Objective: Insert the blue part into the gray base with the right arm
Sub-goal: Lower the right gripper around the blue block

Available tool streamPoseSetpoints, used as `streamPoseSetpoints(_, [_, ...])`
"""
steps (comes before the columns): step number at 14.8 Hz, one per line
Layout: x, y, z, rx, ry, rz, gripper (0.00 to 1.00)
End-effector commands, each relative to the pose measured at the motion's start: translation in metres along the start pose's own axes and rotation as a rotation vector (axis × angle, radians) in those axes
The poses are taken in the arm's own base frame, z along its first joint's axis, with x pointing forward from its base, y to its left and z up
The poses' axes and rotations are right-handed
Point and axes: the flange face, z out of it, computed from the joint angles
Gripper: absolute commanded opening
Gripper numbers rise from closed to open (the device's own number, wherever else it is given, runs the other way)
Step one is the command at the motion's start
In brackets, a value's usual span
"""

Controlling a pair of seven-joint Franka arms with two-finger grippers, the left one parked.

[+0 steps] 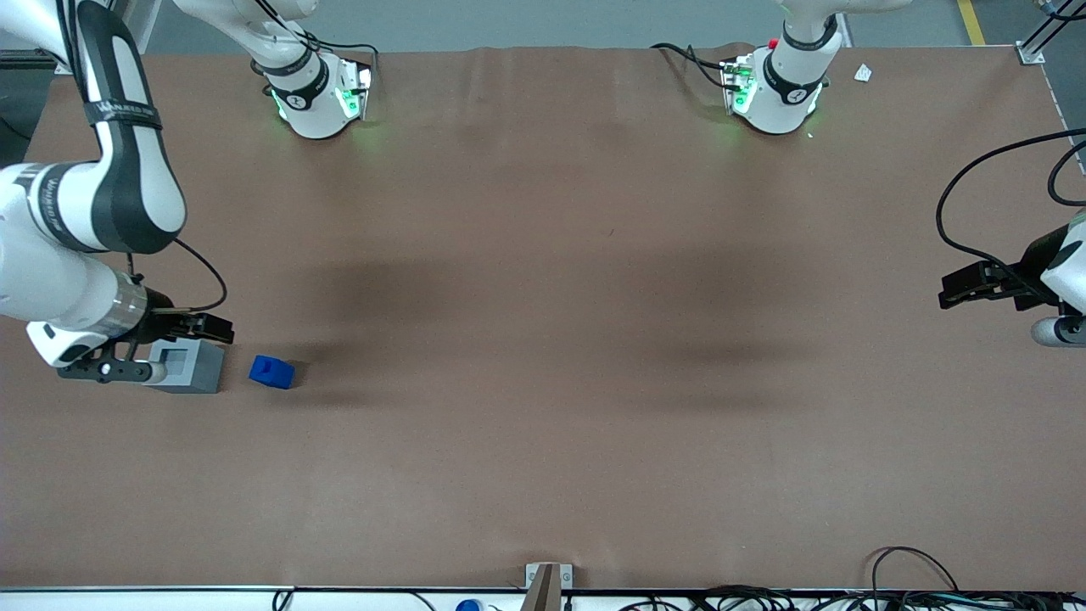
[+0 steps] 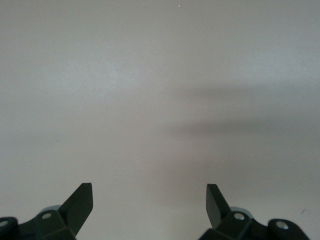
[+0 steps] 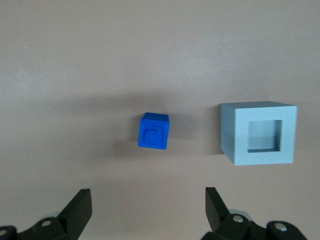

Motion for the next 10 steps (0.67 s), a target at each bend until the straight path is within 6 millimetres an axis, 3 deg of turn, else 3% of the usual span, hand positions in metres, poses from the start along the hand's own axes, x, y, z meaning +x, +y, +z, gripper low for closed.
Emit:
streamPoseSetpoints(1, [0.001,0.001,0.007,0.005,0.001,0.024,1.0])
streamPoseSetpoints(10, [0.005,0.0,0.038,0.005,0.016,0.026,1.0])
